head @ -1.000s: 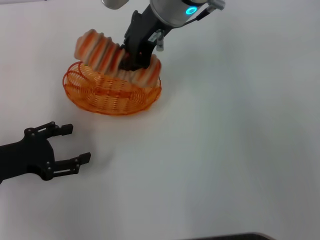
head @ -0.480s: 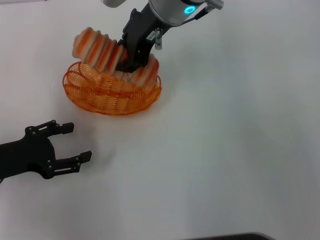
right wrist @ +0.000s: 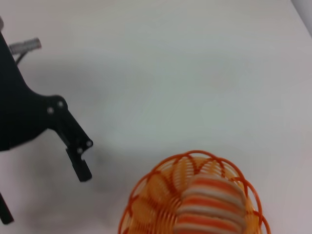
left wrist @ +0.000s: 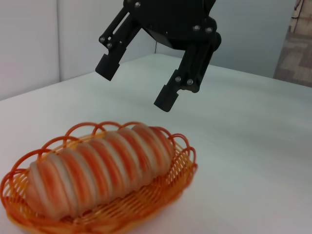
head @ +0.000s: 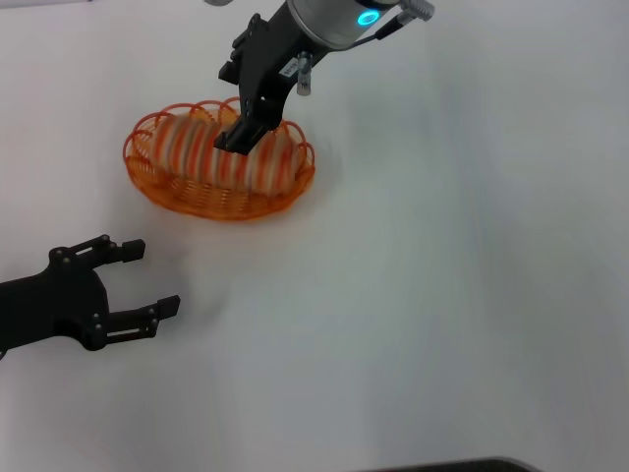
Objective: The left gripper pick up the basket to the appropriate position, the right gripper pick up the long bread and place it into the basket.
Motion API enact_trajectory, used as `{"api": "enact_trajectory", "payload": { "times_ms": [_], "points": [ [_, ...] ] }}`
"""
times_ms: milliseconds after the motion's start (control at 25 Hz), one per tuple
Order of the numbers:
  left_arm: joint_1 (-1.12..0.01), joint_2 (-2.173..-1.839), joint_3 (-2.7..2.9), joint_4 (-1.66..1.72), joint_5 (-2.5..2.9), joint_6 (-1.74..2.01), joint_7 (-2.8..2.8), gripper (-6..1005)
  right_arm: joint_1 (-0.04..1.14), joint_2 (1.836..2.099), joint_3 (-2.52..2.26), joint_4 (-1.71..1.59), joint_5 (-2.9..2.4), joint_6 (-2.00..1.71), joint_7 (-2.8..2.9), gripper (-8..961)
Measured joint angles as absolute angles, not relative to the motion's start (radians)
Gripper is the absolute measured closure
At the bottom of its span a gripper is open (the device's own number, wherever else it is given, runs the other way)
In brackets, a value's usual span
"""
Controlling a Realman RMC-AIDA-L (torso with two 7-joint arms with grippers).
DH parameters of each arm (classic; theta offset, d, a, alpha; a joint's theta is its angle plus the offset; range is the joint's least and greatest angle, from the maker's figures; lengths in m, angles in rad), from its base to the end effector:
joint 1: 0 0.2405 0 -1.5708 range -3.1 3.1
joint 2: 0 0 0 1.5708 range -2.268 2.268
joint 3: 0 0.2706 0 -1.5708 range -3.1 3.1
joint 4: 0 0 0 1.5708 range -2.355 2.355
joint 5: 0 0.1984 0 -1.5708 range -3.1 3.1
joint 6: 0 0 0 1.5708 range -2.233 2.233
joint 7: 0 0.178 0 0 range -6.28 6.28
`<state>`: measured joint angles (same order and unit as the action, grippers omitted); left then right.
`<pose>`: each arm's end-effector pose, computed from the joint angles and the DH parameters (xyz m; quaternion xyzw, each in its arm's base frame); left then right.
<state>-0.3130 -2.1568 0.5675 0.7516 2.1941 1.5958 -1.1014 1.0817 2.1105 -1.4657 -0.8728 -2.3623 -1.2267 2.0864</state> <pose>-0.3204 0.2637 -0.0517 -0.9528 -0.1866 -0.1706 0.1681 0.0701 0.4150 -0.1204 -0.9887 0.0015 -0.1115 0.1005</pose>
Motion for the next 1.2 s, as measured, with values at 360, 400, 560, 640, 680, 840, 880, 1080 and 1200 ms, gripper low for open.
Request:
{"api": "enact_trajectory", "payload": {
  "times_ms": [360,400,560,640,680,840,880,1080,1200],
  "points": [
    [-0.315,-2.157,0.566,0.752,2.192,1.598,-1.104,143,0.936,2.090,-1.401,-0.881,-2.081,-1.231,2.007,103],
    [-0.316,-2.157,0.566,0.752,2.190,1.600,-1.104,143,0.901,2.090,-1.383,-0.881,-2.043,-1.238,1.979,104],
    [-0.317,-2.157,0.566,0.748,2.177,1.604,-1.104,143,0.751,2.090,-1.333,-0.879,-1.875,-1.285,1.838,105],
    [-0.319,-2.158,0.566,0.747,2.175,1.603,-1.104,142,0.671,2.090,-1.323,-0.876,-1.797,-1.314,1.763,105],
    [-0.319,-2.158,0.566,0.747,2.172,1.600,-1.104,142,0.629,2.090,-1.321,-0.874,-1.763,-1.329,1.721,105],
    [-0.323,-2.158,0.564,0.737,2.163,1.601,-1.107,142,0.482,2.091,-1.320,-0.852,-1.658,-1.383,1.567,105],
    [-0.325,-2.158,0.564,0.732,2.163,1.604,-1.110,141,0.456,2.091,-1.317,-0.839,-1.643,-1.399,1.532,105],
    [-0.327,-2.158,0.563,0.707,2.154,1.612,-1.122,142,0.380,2.090,-1.278,-0.725,-1.629,-1.466,1.397,105],
    [-0.327,-2.158,0.563,0.698,2.153,1.614,-1.122,143,0.348,2.088,-1.245,-0.661,-1.632,-1.481,1.307,105]
  ]
}}
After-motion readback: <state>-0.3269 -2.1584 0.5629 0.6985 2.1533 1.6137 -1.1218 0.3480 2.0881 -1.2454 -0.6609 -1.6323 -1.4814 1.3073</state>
